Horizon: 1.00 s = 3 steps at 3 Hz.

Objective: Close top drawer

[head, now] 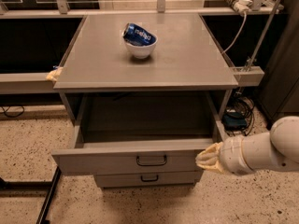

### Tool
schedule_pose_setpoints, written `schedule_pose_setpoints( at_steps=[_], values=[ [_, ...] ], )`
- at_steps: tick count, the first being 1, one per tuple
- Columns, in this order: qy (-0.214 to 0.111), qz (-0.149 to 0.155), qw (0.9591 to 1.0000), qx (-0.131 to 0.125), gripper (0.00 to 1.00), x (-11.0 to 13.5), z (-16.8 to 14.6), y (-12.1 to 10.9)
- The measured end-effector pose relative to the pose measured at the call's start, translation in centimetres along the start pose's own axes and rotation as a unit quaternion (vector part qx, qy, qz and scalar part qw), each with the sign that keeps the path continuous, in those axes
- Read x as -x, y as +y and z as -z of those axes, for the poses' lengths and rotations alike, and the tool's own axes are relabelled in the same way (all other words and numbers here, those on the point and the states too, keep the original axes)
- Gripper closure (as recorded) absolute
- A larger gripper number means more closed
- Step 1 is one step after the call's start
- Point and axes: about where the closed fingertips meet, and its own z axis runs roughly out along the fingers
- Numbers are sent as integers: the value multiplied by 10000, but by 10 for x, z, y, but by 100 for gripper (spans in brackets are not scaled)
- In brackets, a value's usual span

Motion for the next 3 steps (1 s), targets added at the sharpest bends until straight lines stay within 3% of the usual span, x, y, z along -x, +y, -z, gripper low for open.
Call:
schedule_pose_setpoints(
  at_steps=[3],
  values=[
    [35,564,9943,-903,100,-17,-29,-42]
  ],
)
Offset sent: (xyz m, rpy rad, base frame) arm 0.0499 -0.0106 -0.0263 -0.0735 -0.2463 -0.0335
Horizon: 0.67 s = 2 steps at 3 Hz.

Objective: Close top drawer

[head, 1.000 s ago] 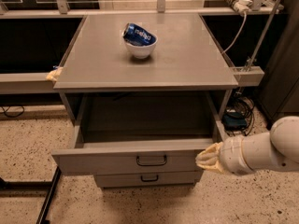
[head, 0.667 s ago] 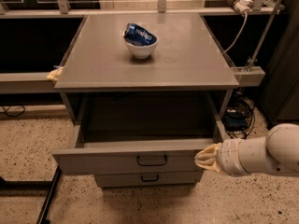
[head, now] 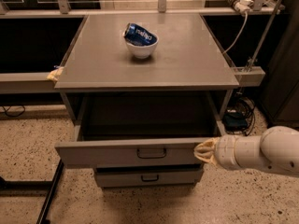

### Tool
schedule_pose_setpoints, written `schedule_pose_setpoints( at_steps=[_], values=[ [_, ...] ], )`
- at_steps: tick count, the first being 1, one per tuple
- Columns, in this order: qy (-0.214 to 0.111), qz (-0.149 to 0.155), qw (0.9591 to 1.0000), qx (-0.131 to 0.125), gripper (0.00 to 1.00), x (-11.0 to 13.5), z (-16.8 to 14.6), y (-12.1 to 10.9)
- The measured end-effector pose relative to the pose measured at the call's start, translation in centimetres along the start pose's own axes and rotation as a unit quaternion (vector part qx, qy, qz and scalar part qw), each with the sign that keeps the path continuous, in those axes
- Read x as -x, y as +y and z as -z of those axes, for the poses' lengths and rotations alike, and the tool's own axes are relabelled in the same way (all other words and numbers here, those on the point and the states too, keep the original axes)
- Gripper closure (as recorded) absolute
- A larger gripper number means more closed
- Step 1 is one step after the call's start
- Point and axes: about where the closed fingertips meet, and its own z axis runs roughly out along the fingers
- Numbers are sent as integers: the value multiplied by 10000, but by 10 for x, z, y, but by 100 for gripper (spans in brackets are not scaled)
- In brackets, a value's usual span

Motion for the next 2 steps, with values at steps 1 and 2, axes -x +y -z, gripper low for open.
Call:
schedule_pose_setpoints(
  at_steps=[1,2],
  values=[
    [-135,-63,9998,-93,100,-7,-14,-21],
    [-302,-152,9993,-127,100,-11,-33,-47]
  ],
)
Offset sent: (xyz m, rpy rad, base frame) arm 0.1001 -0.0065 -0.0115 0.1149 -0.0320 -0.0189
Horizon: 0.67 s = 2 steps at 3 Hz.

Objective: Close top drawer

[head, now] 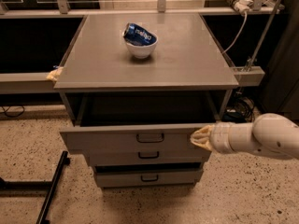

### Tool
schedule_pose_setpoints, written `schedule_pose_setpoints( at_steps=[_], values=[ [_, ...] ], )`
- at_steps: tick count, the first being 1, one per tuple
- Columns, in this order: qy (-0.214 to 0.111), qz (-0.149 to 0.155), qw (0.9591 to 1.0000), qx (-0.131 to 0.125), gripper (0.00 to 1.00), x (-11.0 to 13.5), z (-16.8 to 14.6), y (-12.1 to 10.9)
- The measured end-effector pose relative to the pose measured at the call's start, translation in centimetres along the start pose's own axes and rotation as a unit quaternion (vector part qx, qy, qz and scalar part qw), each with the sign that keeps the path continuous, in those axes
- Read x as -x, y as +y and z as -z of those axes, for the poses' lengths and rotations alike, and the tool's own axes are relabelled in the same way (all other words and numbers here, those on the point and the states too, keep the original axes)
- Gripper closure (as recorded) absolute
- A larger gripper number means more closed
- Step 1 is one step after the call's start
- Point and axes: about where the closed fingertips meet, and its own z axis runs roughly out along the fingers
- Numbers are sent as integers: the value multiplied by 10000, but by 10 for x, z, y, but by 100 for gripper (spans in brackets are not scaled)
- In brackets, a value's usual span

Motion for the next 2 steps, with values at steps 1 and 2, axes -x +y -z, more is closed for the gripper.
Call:
schedule_pose_setpoints(
  at_steps=[1,2],
  values=[
    [-159,-86,9998,-15,100,-1,-18,-28],
    [-359,-120,9993,16,100,9,-50,-77]
  ],
)
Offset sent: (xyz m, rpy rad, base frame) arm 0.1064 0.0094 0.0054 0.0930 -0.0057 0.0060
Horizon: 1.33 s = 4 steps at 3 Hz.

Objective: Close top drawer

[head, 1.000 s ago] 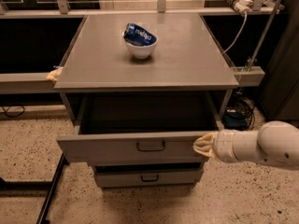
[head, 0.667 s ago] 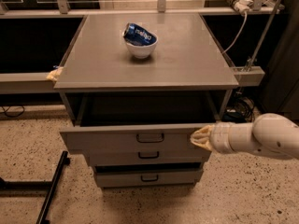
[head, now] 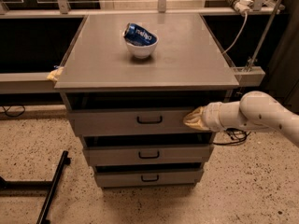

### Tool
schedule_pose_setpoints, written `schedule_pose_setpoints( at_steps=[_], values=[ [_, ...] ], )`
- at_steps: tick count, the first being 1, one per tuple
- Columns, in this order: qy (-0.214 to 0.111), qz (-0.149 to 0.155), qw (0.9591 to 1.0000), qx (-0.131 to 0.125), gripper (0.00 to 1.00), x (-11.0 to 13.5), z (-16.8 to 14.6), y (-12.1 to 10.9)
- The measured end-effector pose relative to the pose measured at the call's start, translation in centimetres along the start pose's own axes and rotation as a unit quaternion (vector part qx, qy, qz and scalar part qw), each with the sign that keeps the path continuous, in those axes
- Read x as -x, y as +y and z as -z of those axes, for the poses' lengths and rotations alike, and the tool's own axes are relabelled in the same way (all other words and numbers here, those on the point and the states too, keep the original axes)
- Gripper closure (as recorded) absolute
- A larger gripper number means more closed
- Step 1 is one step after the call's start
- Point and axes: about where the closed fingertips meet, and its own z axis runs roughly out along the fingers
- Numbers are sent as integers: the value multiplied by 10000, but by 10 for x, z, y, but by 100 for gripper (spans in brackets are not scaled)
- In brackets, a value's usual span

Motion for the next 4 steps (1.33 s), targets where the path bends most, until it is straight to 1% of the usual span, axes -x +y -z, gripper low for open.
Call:
schedule_pose_setpoints(
  at_steps=[1,2,3,4],
  values=[
    [-7,6,10000,-3,100,1,0,0],
    [-177,-47,9993,338,100,19,18,25],
    [-450,-156,9960,750,100,66,67,63],
    [-741,374,9936,764,100,137,103,53]
  ],
)
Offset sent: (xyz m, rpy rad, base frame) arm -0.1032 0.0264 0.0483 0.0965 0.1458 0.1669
